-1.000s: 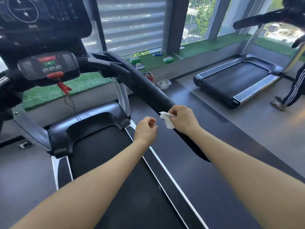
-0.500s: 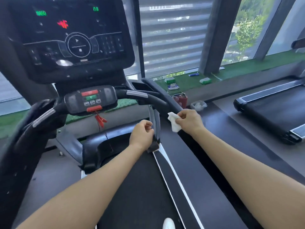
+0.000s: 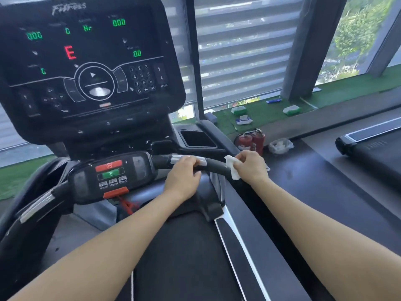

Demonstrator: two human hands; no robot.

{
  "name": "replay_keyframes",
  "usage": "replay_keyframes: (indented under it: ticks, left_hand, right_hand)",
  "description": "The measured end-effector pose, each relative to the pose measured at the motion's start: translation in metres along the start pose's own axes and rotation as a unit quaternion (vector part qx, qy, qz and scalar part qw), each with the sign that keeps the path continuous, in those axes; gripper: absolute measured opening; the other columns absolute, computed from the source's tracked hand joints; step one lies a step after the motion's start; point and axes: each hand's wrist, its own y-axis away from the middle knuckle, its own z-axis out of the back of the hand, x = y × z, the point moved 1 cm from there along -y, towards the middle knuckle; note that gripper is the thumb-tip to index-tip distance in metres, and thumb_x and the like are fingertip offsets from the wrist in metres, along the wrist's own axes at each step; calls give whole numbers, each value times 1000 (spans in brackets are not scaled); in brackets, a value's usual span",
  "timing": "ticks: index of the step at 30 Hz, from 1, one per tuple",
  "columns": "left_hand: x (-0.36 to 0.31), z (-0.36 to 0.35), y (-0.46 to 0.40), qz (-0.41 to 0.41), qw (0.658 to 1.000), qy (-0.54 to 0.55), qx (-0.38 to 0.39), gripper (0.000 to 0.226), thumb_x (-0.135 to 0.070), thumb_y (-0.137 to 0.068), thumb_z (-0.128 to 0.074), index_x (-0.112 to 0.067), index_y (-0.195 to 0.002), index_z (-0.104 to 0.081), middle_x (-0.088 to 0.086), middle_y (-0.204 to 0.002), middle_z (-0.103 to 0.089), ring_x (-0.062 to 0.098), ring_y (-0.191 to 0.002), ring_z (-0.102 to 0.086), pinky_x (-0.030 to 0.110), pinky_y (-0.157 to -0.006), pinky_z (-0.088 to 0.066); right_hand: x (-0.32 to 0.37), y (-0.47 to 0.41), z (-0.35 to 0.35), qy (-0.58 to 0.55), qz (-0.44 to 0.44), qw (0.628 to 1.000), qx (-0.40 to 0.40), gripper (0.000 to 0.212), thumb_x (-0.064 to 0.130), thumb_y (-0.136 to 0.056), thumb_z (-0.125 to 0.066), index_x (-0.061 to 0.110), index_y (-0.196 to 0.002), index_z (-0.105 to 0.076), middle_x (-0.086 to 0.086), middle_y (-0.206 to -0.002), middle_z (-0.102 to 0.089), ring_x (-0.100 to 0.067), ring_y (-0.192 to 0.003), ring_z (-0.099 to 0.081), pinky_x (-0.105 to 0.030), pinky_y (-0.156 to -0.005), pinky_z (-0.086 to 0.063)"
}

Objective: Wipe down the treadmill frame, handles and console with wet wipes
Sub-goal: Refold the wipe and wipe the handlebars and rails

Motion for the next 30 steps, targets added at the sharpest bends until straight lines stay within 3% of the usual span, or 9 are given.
replay_keyframes:
  ticks: [6, 10, 16, 22, 27, 30]
  left_hand:
    - [14, -10, -56, -74, 990, -100, 67, 37, -25, -90, -58, -20, -126, -50, 0, -125, -46, 21, -118, -45, 39, -95, -43]
    - [19, -22, -85, -126, 963, -207, 118, 50, -38, -87, -62, -21, -131, -44, 1, -128, -42, 21, -121, -42, 36, -97, -41]
    - [30, -30, -110, -143, 911, -326, 207, 45, -47, -87, -60, -20, -120, -47, 2, -125, -53, 23, -118, -51, 35, -82, -41]
    - [29, -31, -111, -152, 910, -323, 211, 45, -50, -85, -61, -18, -114, -48, 2, -118, -60, 27, -109, -58, 33, -72, -37]
    - [31, -32, -109, -151, 915, -315, 200, 40, -52, -86, -59, -19, -106, -47, 1, -111, -61, 28, -103, -59, 33, -67, -38]
    - [31, -33, -108, -165, 914, -322, 182, 36, -48, -89, -56, -19, -108, -47, 0, -114, -61, 27, -106, -59, 32, -69, -37]
  right_hand:
    - [11, -28, -25, 40, -9, 998, -57, 16, 13, -87, -53, 10, -96, -67, -9, -100, -65, -28, -96, -58, -32, -78, -44]
    - [17, -39, -52, 69, 13, 994, -83, 23, 7, -88, -49, 5, -104, -67, -12, -108, -56, -29, -101, -55, -36, -85, -45]
    - [15, -33, -89, 59, 69, 996, 13, 35, 4, -92, -42, 12, -114, -68, -6, -113, -49, -24, -106, -39, -13, -85, -23]
    - [-6, -33, -87, 68, 90, 994, -1, 38, -2, -92, -41, 8, -122, -63, -8, -109, -49, -23, -102, -38, -15, -88, -24]
    - [-30, -44, -75, 109, -9, 994, -4, 30, 4, -95, -40, 3, -108, -67, -8, -106, -45, -28, -105, -41, -21, -81, -28]
    - [-2, -39, -85, 89, 53, 995, -4, 23, 2, -91, -43, 2, -87, -65, -8, -100, -44, -26, -100, -42, -28, -81, -34]
